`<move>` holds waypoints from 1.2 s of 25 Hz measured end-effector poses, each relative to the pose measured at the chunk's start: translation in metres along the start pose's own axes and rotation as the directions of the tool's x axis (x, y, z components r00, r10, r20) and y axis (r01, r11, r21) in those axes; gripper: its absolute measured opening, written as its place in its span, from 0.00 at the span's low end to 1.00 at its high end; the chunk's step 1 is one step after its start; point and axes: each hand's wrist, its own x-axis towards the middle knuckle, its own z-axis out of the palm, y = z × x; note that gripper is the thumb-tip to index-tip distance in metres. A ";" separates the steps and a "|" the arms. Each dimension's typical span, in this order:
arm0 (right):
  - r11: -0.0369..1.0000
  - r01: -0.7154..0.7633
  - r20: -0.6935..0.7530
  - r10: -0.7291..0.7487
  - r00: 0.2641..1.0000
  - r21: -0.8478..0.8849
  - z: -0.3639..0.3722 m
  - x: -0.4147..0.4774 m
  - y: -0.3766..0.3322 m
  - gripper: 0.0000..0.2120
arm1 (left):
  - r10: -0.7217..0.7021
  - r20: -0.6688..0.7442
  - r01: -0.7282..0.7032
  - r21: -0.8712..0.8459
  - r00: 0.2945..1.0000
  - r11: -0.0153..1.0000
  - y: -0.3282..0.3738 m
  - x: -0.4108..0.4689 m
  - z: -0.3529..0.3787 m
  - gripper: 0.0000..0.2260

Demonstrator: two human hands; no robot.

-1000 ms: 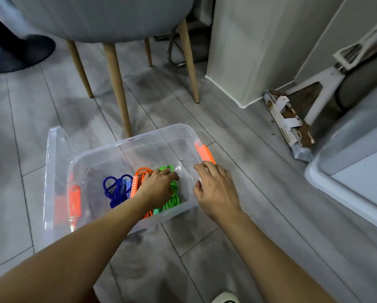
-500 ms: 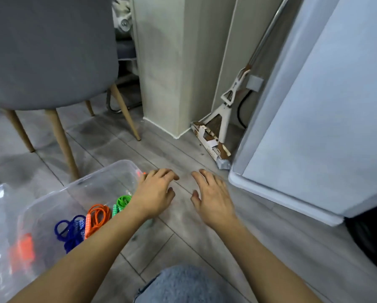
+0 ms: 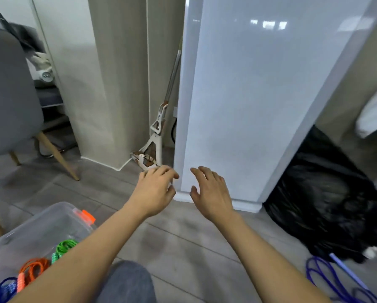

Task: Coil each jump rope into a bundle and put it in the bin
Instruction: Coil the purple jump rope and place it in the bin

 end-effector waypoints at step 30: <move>0.468 -0.882 0.101 0.881 0.462 -0.054 0.105 -0.384 0.388 0.25 | 0.472 0.427 -0.369 -0.305 0.771 0.878 0.328 -0.038 0.373 0.12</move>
